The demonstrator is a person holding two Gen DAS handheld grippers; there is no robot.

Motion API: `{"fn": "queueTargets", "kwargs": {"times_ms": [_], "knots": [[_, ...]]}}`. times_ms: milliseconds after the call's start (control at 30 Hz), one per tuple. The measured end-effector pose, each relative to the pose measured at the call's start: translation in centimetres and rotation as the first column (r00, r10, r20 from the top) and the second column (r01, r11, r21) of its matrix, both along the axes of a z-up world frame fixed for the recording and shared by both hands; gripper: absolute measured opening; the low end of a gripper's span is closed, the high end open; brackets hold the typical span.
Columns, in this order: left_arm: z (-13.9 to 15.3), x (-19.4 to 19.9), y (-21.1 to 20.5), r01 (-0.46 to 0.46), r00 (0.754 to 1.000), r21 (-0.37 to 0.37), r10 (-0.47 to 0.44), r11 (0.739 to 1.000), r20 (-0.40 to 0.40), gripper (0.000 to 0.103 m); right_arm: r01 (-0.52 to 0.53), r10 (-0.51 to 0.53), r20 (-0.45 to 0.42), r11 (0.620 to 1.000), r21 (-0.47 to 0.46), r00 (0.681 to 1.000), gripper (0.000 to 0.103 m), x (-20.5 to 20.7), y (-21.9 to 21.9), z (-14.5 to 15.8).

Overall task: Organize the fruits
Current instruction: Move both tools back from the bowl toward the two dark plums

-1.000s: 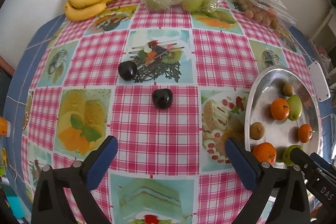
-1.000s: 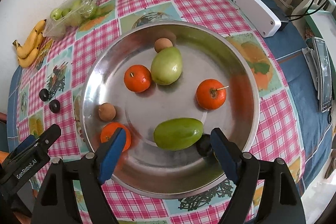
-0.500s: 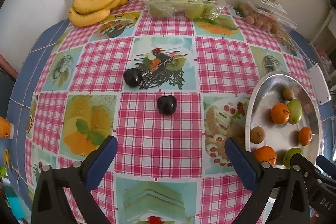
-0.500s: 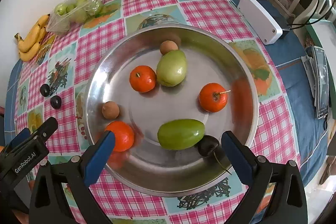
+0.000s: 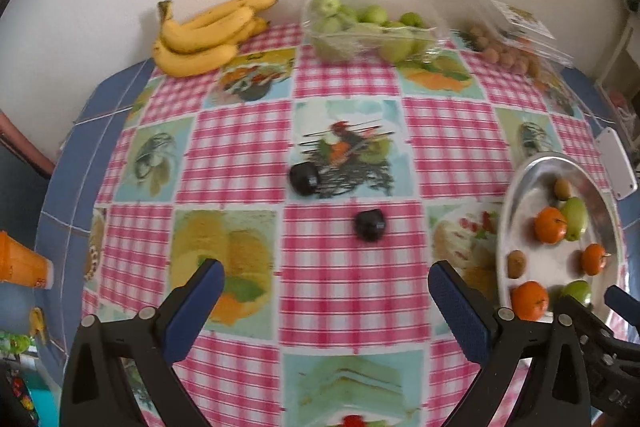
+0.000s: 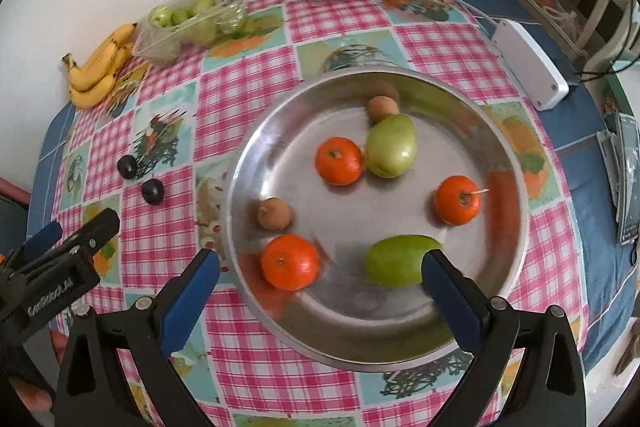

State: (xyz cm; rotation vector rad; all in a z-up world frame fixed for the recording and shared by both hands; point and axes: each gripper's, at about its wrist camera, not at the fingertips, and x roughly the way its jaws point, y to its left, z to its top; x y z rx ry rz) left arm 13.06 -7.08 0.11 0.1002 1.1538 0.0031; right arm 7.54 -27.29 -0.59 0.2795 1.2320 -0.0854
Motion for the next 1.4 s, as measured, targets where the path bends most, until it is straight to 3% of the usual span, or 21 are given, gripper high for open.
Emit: {"fn": "queueTargets", "kwargs": {"times_ms": [200,333,567,767,1400], "knots": [[-1.1,0.9,3.6,-0.059,0.998,-0.016,0.059,0.998,-0.038,0.103,-0.052,0.052,0.002,0.999,0.012,0.999,0.101,0.5,2.9,-0.2],[-1.1,1.2,6.0,-0.105,0.994,0.009,0.105,0.994,-0.032,0.103,-0.092,0.092,-0.001,0.996,-0.002,0.996,0.101,1.1,5.1,-0.5],[-1.2,1.4,8.3,-0.137,0.990,-0.017,0.136,0.990,-0.034,0.103,-0.142,0.142,0.009,0.989,0.029,0.990,0.101,2.1,8.5,-0.8],[-1.1,1.7,8.4,-0.132,0.991,-0.040,0.131,0.990,-0.024,0.103,-0.180,0.178,0.065,0.983,0.031,0.982,0.101,3.2,10.5,-0.4],[-1.4,3.8,9.2,-0.181,0.982,-0.148,0.187,0.972,0.028,0.103,-0.225,0.223,0.059,0.974,0.024,0.973,0.101,6.5,11.9,-0.6]]}}
